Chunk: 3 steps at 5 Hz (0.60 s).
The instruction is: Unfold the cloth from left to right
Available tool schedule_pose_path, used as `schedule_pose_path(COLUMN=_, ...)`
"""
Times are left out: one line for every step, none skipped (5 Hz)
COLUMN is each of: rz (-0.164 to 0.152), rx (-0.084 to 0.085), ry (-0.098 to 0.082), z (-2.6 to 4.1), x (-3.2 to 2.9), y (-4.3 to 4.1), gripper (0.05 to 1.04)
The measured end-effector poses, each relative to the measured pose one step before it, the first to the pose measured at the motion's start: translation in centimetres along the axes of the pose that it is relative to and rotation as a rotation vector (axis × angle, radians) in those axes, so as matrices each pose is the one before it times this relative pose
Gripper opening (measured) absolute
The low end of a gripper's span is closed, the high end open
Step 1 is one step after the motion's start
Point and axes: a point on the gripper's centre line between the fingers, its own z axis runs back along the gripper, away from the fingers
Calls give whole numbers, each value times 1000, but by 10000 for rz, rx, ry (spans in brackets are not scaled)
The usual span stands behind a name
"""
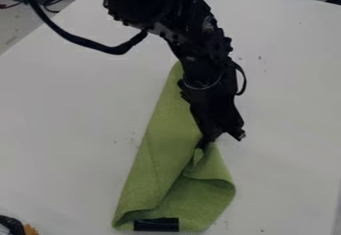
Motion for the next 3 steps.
schedule_pose_path(rz=54, rx=-176, ry=117, z=-635, x=-8, y=-136, gripper=57)
schedule_pose_path(rz=-75, rx=-170, ry=2, z=-522, x=129, y=-221, gripper=73)
schedule_pose_path(rz=-68, rx=97, ry=64, z=97, x=55, y=222, gripper=220)
